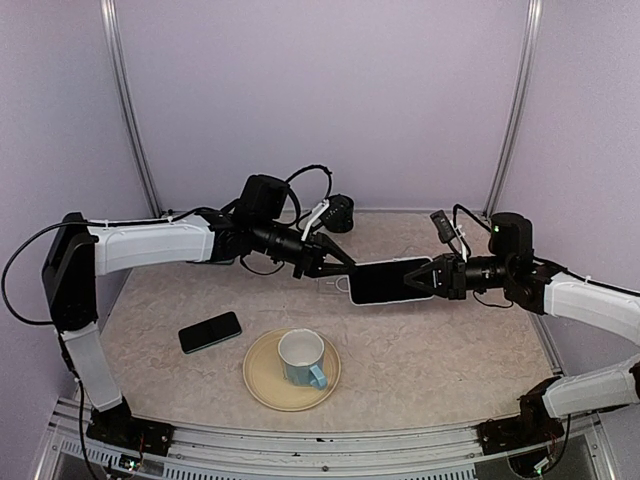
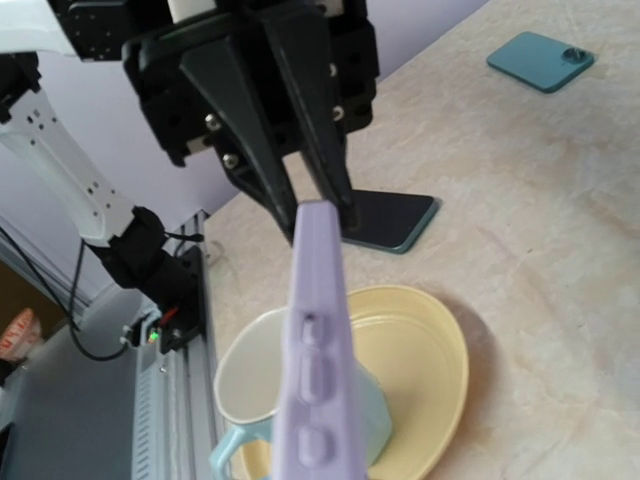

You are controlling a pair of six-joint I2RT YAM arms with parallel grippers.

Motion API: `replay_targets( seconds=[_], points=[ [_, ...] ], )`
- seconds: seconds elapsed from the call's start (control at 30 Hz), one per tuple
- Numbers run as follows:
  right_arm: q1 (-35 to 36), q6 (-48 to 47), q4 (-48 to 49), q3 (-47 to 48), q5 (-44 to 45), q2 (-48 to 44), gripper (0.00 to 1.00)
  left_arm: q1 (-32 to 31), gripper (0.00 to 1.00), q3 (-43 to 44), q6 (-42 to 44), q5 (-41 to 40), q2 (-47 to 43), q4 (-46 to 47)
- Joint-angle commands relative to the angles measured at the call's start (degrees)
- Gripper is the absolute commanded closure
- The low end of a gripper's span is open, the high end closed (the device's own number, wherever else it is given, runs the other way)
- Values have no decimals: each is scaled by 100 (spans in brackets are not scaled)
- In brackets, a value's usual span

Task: Put the phone into the phone case
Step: Press the phone at the bottom corners of the phone case.

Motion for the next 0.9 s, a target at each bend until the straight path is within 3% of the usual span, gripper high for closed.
replay_targets(
  seconds=[0.0,0.27,0.63,0.87],
  points=[
    [-4,-75,268,68,-29,-85,100,-19,100,197,48,172,120,-107],
    [-4,-180,476,-104,-132,6,100,118,100,84,-257,791,146,145],
    [-4,-365,369,-177,150,-46,100,473,100,-181,-1982,1945,260,1321],
    [-4,-371,305,-172,250,-50,100,597,79,-626,-3155,2179,144,2690]
  ],
)
